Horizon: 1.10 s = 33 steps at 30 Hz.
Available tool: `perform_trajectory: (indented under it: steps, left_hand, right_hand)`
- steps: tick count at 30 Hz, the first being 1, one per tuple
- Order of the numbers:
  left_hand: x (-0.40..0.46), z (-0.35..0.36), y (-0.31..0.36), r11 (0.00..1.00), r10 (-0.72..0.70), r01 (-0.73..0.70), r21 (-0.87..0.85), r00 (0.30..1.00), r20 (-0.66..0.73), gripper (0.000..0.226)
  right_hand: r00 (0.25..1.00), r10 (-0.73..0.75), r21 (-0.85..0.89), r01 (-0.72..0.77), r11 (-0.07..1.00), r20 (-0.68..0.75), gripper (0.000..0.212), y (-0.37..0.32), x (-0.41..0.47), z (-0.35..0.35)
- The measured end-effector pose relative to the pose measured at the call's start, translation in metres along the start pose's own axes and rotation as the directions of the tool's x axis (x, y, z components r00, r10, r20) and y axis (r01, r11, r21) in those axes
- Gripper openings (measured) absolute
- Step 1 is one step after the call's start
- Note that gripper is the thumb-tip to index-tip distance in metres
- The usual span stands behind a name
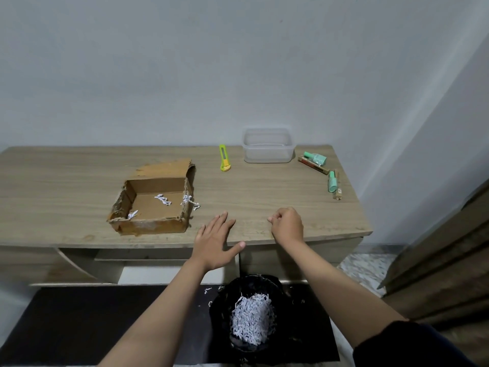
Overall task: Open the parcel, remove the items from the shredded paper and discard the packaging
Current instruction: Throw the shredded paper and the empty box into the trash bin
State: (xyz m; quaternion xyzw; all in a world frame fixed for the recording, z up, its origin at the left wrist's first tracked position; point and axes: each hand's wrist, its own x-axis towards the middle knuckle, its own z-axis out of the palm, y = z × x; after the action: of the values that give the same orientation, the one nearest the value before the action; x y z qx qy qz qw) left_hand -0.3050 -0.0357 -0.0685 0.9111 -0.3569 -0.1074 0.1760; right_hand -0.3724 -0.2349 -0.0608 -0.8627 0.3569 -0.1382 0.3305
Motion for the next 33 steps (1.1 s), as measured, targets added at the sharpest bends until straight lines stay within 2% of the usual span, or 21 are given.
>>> perform_trajectory:
  steps: [4,6,8,12,14,17,19,22,26,28,31,33]
  left_hand:
    - [0.000,-0.001,0.000,1.000,0.005,-0.005,-0.002,1.000,0.004,0.090]
    - [0.000,-0.001,0.000,1.000,0.006,-0.006,-0.008,1.000,0.006,0.090]
    - [0.000,-0.001,-0.001,1.000,0.007,-0.007,-0.013,1.000,0.003,0.090]
    - [0.000,0.001,-0.002,1.000,0.013,-0.013,-0.002,1.000,-0.013,0.090]
    - [0.000,0.001,-0.002,1.000,0.011,-0.011,-0.004,1.000,-0.017,0.090]
    - [0.000,0.000,0.000,1.000,0.003,-0.003,0.001,1.000,-0.006,0.093]
    - [-0.003,0.000,0.003,1.000,-0.017,0.017,-0.006,1.000,0.011,0.095]
    - [-0.015,0.004,0.008,0.998,-0.041,0.042,-0.055,0.999,0.008,0.095]
    - [-0.033,0.008,0.010,0.993,-0.028,0.029,-0.118,1.000,0.006,0.090]
    - [-0.038,0.006,0.010,0.983,-0.027,0.026,-0.179,1.000,-0.001,0.081]
    - [-0.044,0.002,0.009,0.958,-0.040,0.023,-0.285,0.998,-0.056,0.066]
    - [-0.050,-0.003,0.007,0.941,-0.059,0.015,-0.339,0.991,-0.122,0.058]
  right_hand:
    - [0.992,-0.063,-0.190,0.082,0.978,0.105,0.017,-0.003,0.008,-0.004]
    - [0.985,-0.091,-0.218,0.122,0.968,0.149,0.017,-0.003,0.009,-0.007]
    - [0.975,-0.128,-0.147,0.156,0.977,0.182,0.015,0.001,0.004,-0.013]
    - [0.966,-0.201,0.158,0.176,0.972,0.160,0.015,0.007,-0.026,-0.028]
    - [0.965,-0.221,0.237,0.184,0.954,0.139,0.024,0.010,-0.044,-0.028]
    - [0.957,-0.202,0.307,0.133,0.942,0.206,0.030,0.017,-0.064,-0.019]
    - [0.938,-0.199,0.270,0.121,0.955,0.283,0.024,0.021,-0.070,-0.011]
    - [0.897,-0.177,0.097,0.151,0.984,0.405,0.021,0.029,-0.073,-0.003]
    - [0.848,-0.120,-0.139,0.221,0.965,0.516,0.018,0.038,-0.078,0.005]
    - [0.855,-0.103,-0.173,0.219,0.960,0.507,0.018,0.036,-0.081,0.007]
    - [0.840,-0.189,-0.141,0.298,0.944,0.508,0.026,0.032,-0.080,0.011]
    - [0.822,-0.229,-0.115,0.334,0.936,0.521,0.020,0.027,-0.078,0.012]
